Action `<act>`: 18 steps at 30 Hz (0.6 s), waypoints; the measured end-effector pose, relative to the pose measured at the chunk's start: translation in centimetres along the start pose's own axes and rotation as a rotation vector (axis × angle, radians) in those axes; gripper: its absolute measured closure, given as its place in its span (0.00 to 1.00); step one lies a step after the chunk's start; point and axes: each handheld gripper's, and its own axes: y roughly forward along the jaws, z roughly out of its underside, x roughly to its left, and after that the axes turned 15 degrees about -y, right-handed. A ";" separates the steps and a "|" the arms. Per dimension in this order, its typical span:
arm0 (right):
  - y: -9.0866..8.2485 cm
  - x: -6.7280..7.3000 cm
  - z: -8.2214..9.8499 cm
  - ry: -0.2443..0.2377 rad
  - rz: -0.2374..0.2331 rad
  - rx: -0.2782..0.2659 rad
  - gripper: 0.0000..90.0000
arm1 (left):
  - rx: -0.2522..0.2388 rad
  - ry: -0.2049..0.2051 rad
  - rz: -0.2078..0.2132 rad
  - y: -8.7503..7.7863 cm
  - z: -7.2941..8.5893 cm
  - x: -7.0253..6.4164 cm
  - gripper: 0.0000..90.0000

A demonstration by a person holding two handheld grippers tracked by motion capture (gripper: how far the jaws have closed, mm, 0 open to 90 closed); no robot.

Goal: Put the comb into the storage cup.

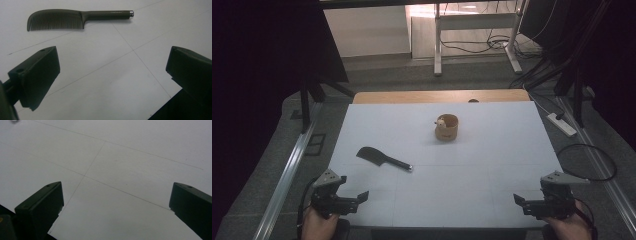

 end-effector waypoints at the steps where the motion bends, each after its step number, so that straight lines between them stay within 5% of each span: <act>1: 0.0 0.0 0.0 -0.001 0.000 -0.001 0.00 | 0.006 0.003 0.001 0.1 0.0 0.0 0.00; 18: 0.2 0.2 -0.2 -0.010 0.015 0.004 0.00 | 0.014 0.021 0.028 0.7 -0.7 -0.3 0.00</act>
